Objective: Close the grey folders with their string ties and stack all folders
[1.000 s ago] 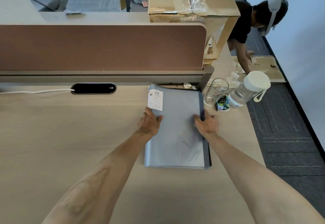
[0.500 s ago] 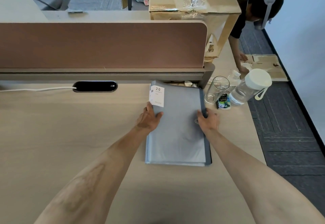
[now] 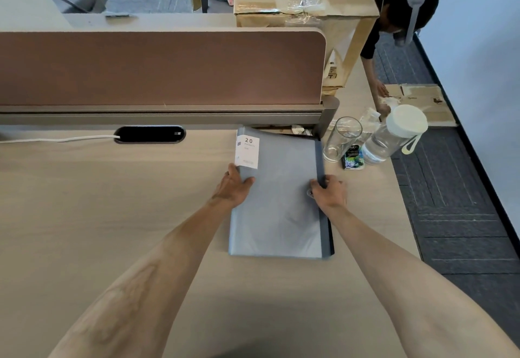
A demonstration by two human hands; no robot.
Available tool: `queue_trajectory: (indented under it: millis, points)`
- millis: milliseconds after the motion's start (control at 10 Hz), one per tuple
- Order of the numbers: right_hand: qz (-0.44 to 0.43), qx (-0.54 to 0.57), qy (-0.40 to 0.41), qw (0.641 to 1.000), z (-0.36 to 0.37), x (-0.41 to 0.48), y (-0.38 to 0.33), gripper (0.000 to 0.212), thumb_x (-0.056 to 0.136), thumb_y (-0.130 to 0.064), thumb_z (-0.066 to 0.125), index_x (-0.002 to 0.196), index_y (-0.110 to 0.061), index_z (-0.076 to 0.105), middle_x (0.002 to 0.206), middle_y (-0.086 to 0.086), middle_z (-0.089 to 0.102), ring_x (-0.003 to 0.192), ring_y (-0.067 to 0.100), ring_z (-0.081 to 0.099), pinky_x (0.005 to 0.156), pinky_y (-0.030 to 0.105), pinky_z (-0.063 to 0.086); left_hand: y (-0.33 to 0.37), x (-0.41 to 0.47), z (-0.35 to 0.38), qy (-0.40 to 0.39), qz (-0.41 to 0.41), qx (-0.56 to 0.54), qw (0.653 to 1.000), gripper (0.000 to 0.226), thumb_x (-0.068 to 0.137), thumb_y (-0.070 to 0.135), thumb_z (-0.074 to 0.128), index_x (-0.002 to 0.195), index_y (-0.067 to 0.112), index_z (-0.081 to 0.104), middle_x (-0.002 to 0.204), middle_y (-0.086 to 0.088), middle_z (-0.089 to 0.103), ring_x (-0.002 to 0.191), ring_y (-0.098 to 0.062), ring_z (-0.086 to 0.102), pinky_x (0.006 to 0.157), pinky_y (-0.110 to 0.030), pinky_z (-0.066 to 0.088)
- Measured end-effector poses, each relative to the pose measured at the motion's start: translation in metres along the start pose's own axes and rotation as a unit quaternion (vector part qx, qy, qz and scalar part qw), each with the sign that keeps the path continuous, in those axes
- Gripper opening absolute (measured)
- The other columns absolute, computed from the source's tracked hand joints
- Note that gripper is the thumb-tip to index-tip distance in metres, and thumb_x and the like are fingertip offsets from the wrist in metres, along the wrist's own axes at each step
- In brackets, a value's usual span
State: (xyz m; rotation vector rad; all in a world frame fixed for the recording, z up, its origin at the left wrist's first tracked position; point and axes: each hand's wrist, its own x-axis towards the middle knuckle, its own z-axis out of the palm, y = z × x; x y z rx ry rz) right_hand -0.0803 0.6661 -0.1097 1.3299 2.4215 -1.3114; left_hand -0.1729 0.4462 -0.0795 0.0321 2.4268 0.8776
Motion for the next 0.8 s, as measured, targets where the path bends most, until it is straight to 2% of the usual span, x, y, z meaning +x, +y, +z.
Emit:
queue_trajectory:
  millis: [200, 300, 400, 500, 600, 700, 800]
  points:
    - [-0.011, -0.02, -0.005, 1.0, 0.001, 0.002, 0.005, 0.036, 0.086, -0.042, 0.051, 0.104, -0.012, 0.061, 0.109, 0.016, 0.06, 0.109, 0.03, 0.047, 0.091, 0.035, 0.041, 0.006, -0.004, 0.006, -0.001, -0.005, 0.007, 1.0, 0.046, 0.094, 0.031, 0.049, 0.129, 0.006, 0.034, 0.137, -0.017, 0.048, 0.124, -0.036, 0.048, 0.098, -0.039, 0.039]
    - [-0.009, -0.037, -0.008, 0.999, -0.002, 0.0, 0.004, 0.033, 0.086, -0.04, 0.051, 0.099, -0.013, 0.063, 0.107, 0.015, 0.058, 0.109, 0.032, 0.048, 0.093, 0.036, 0.042, 0.006, -0.007, 0.007, -0.01, -0.014, 0.0, 1.0, 0.049, 0.094, 0.035, 0.048, 0.132, 0.008, 0.034, 0.139, -0.014, 0.046, 0.124, -0.034, 0.047, 0.096, -0.038, 0.041]
    - [-0.008, -0.042, -0.018, 0.999, -0.004, -0.002, 0.004, 0.035, 0.083, -0.041, 0.052, 0.1, -0.013, 0.063, 0.11, 0.014, 0.057, 0.112, 0.031, 0.047, 0.097, 0.039, 0.042, 0.007, -0.005, 0.004, -0.015, -0.018, -0.021, 1.0, 0.05, 0.093, 0.037, 0.048, 0.133, 0.01, 0.037, 0.139, -0.011, 0.046, 0.123, -0.03, 0.048, 0.088, -0.032, 0.044]
    - [-0.003, -0.042, -0.021, 0.999, -0.008, -0.008, 0.0, 0.037, 0.08, -0.04, 0.054, 0.103, -0.012, 0.061, 0.113, 0.014, 0.057, 0.11, 0.032, 0.048, 0.096, 0.038, 0.042, 0.012, -0.009, -0.001, -0.013, -0.021, -0.016, 1.0, 0.049, 0.093, 0.037, 0.046, 0.133, 0.009, 0.038, 0.141, -0.011, 0.045, 0.125, -0.03, 0.047, 0.091, -0.032, 0.041]
    - [-0.018, -0.056, -0.013, 0.998, -0.011, -0.017, -0.007, 0.036, 0.084, -0.029, 0.056, 0.112, -0.008, 0.058, 0.119, 0.018, 0.049, 0.113, 0.037, 0.048, 0.097, 0.041, 0.042, 0.012, -0.013, -0.004, -0.011, -0.017, -0.012, 1.0, 0.045, 0.093, 0.036, 0.044, 0.128, 0.008, 0.039, 0.138, -0.013, 0.046, 0.123, -0.033, 0.048, 0.099, -0.039, 0.043]
    - [-0.06, -0.073, -0.007, 0.995, -0.014, -0.033, -0.015, 0.045, 0.09, -0.023, 0.051, 0.133, -0.012, 0.048, 0.131, 0.018, 0.042, 0.122, 0.036, 0.043, 0.104, 0.042, 0.039, 0.012, -0.029, -0.014, 0.011, -0.005, 0.003, 1.0, 0.044, 0.095, 0.036, 0.038, 0.129, 0.008, 0.039, 0.136, -0.016, 0.046, 0.122, -0.035, 0.047, 0.1, -0.043, 0.041]
    - [-0.112, -0.065, -0.006, 0.992, -0.008, -0.052, -0.028, 0.045, 0.093, -0.023, 0.05, 0.136, -0.015, 0.047, 0.135, 0.015, 0.04, 0.124, 0.032, 0.044, 0.106, 0.04, 0.04, 0.006, -0.042, -0.026, 0.033, 0.004, 0.02, 0.999, 0.052, 0.099, 0.039, 0.033, 0.142, 0.011, 0.032, 0.146, -0.015, 0.04, 0.13, -0.035, 0.042, 0.105, -0.042, 0.037]
